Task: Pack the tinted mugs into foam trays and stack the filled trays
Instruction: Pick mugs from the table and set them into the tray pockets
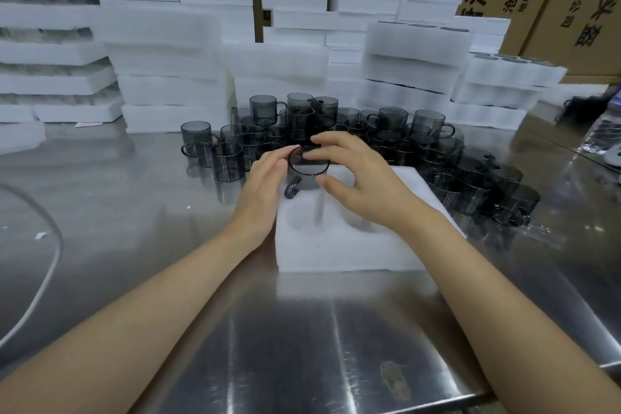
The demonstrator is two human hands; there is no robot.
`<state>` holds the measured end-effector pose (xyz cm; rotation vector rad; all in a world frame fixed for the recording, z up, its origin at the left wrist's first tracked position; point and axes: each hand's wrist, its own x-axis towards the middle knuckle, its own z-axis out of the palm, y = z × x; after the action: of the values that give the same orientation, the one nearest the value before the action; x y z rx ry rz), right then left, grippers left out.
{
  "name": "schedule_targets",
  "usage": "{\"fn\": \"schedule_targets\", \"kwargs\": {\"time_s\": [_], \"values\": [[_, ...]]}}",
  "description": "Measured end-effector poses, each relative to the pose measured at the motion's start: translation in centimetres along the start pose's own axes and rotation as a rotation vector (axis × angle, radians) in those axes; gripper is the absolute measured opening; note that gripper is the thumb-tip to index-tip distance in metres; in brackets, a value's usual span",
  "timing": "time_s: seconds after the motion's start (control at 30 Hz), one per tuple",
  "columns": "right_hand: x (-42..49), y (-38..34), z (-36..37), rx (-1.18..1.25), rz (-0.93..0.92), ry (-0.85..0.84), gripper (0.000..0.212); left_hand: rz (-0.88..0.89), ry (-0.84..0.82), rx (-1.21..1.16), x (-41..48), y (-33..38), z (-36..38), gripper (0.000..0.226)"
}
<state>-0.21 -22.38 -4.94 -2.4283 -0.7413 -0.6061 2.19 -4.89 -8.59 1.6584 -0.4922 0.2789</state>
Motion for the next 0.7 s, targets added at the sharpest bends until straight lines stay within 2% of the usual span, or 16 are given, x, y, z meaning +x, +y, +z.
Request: {"fn": "schedule_targets", "kwargs": {"time_s": [0.07, 0.17, 0.27, 0.37, 0.43, 0.5, 0.57, 0.63, 0.7], "values": [[0.1, -0.1, 0.1, 0.030, 0.044, -0.084, 0.043, -0.002, -0.010, 0.023, 0.0, -0.1, 0.0, 0.036], [0.1, -0.1, 0.1, 0.015, 0.090, -0.148, 0.047, -0.038, -0.024, 0.123, 0.0, -0.4, 0.0, 0.034], [0.0, 0.0, 0.1, -0.058, 0.100, -0.309, 0.047, -0.101, 0.001, 0.101, 0.2, -0.5, 0.1, 0.025], [0.0, 0.1, 0.0, -0.158, 0.115, -0.472, 0.062, -0.154, -0.058, 0.090, 0.1, -0.1, 0.0, 0.037], [-0.1, 0.1, 0.0, -0.137, 0.135, -0.498, 0.069, -0.155, -0.089, 0.049, 0.0, 0.1, -0.1, 0.039], [-0.2, -0.1, -0.2, -0.060, 0.165, -0.447, 0.053, -0.137, -0.092, 0.035, 0.0, 0.2, -0.2, 0.038], [-0.1, 0.0, -1.0, 0.001, 0.211, -0.268, 0.039, -0.138, -0.080, 0.039, 0.1, 0.1, -0.1, 0.037], [-0.2, 0.5, -3.0, -0.124, 0.308, -0.026, 0.032, -0.146, -0.067, 0.029, 0.2, -0.1, 0.0, 0.036], [-0.9, 1.7, -5.8, -0.315, 0.509, 0.096, 0.031, -0.144, -0.062, 0.012, 0.2, -0.2, 0.0, 0.036]]}}
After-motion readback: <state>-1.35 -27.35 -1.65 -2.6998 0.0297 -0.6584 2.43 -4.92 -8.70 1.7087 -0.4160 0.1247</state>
